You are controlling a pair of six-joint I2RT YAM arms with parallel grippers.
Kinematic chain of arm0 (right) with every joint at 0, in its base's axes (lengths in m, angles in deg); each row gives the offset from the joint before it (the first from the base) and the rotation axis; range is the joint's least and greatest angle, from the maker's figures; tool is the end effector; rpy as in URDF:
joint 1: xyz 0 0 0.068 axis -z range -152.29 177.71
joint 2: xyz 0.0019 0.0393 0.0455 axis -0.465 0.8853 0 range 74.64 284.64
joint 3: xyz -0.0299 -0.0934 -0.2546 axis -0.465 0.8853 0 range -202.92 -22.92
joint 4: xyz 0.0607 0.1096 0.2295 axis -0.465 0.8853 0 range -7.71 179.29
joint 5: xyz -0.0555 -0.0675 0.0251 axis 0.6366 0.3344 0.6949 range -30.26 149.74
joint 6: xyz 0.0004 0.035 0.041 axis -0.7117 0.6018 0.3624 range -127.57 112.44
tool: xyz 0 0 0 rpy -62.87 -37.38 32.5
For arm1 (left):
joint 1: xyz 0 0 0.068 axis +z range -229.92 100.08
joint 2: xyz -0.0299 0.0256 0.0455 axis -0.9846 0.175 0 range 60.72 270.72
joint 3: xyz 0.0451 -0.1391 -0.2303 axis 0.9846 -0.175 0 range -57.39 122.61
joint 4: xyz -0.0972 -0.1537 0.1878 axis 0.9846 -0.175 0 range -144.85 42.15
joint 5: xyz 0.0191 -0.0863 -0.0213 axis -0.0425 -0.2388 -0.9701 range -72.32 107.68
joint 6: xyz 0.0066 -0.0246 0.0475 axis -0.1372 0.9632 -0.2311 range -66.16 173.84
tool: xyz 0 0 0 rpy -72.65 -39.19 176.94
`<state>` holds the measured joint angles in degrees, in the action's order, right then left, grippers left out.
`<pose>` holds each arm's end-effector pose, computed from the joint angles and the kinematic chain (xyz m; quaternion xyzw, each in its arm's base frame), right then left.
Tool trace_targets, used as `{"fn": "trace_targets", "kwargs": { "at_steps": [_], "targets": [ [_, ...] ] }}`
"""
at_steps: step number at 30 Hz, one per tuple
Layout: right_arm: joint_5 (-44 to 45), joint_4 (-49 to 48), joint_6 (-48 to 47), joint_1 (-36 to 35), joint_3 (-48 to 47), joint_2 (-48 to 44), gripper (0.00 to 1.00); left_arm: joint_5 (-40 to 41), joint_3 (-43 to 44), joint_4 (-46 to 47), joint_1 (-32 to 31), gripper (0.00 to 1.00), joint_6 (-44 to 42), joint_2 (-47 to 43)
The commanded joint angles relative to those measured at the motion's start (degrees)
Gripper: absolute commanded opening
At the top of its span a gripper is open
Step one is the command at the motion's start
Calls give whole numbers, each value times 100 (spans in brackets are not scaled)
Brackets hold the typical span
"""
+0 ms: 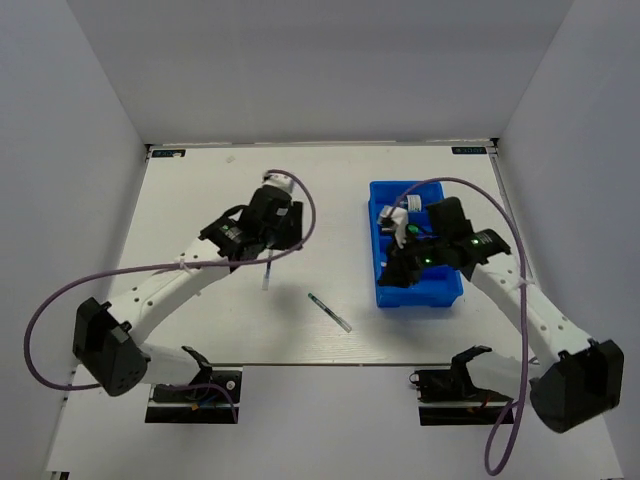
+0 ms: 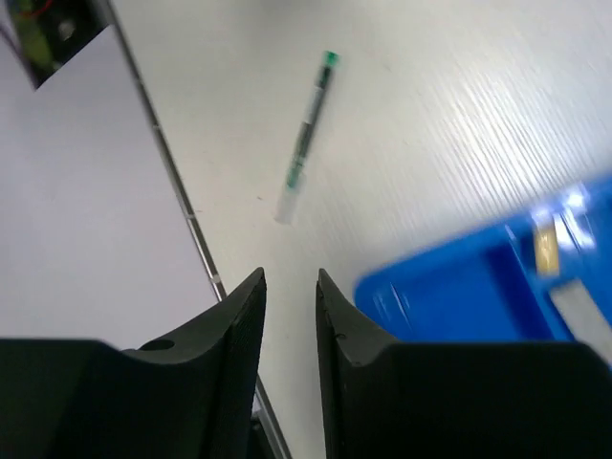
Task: Sort the stationery into containers
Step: Pick up the pen from the center of the board.
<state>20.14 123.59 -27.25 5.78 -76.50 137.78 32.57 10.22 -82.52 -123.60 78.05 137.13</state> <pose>0.1921 0.1019 0.2888 -0.4210 0.7884 0.3253 0.3089 0.2145 -0.1921 0.3173 0.1036 0.9065 -0.1199 0.3914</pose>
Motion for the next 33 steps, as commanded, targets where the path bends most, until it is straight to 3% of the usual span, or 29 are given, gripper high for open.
{"fn": "trace_targets", "kwargs": {
  "at_steps": [1,5,9,15,25,33],
  "targets": [
    [398,-96,157,-940,-590,356,32,84,-364,-382,658,72,68,296],
    [1452,-341,779,-1890,-1075,1410,38,171,14,-514,949,72,-109,884],
    [2559,-526,1203,-2271,-1155,1974,40,382,357,-707,1142,72,-39,1596],
    [2948,-1115,1441,-2920,-698,2369,41,199,-159,-479,1528,68,312,1659],
    [3932,-1510,1494,-3739,-811,3362,42,40,-925,-628,1845,68,357,614],
    [4294,-1458,1555,-3775,-1049,3856,42,-206,-1778,-804,2223,68,277,-897]
  ]
}}
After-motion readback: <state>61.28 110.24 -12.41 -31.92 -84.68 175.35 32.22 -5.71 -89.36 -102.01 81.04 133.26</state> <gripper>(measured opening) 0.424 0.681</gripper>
